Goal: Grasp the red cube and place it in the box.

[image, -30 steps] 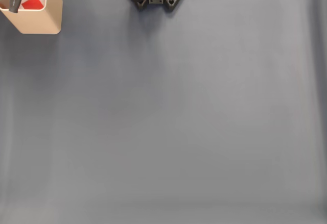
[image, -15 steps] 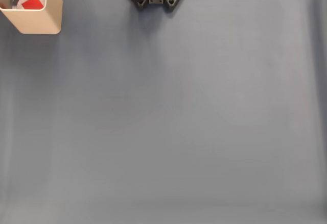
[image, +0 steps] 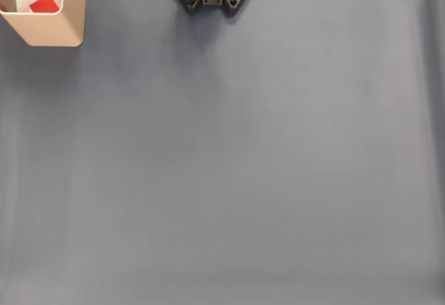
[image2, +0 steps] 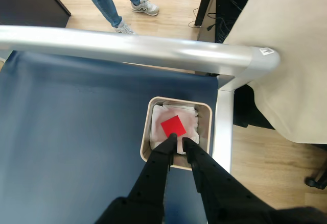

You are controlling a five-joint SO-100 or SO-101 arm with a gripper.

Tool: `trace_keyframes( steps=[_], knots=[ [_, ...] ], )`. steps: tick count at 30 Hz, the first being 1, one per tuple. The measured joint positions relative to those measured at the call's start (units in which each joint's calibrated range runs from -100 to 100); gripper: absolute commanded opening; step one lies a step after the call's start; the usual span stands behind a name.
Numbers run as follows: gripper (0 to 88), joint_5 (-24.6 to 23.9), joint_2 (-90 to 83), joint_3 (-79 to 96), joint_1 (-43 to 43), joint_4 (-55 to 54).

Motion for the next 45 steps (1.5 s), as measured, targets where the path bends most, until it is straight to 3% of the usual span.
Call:
trace_keyframes(
  steps=[13, 31, 45],
  knots=[
    [0.0, 0.5, -2.8, -2.0, -8.5, 3.7],
    [0.0, -0.4, -11.1, -3.4, -33.1, 5.1],
    [0.0, -0.4, -17.8, 5.8, -48.7, 3.8]
  ],
)
